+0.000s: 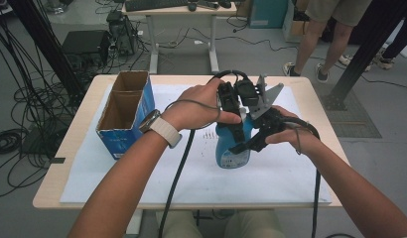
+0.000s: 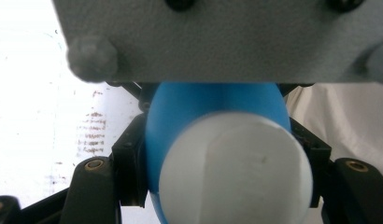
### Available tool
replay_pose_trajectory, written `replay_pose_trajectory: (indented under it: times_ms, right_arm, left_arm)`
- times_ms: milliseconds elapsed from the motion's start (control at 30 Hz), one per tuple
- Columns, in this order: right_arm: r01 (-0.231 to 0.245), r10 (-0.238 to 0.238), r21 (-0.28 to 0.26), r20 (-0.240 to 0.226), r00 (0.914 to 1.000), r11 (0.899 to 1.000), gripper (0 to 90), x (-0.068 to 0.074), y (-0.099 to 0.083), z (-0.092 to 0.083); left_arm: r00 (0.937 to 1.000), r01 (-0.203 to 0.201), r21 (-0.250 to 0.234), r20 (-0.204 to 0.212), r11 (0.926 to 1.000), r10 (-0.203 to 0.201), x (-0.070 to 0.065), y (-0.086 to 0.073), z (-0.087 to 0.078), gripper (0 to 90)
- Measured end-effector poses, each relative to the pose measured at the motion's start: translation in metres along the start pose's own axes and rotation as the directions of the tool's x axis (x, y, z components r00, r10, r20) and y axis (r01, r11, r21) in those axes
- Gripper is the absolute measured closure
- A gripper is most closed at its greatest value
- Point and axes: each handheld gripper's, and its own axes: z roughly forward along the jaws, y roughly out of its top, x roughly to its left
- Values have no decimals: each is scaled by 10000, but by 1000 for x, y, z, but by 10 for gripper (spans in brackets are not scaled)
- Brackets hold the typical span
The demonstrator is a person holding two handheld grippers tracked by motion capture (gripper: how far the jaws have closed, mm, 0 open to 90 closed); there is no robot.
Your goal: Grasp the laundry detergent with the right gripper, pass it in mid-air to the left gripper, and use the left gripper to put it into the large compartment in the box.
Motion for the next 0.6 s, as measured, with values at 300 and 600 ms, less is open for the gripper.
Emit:
replay_pose_trajectory:
  times_ms: [300, 600]
  right_arm:
    - [217, -220, 331, 85, 9997, 9992, 435, -2, 1, 1]
    - [226, -228, 432, 54, 9997, 9988, 435, -1, 1, 0]
  left_arm:
    - [10000, -36, 148, 26, 9999, 35, 0, 0, 1, 376]
    - [10000, -42, 102, 4, 9999, 42, -1, -1, 0, 376]
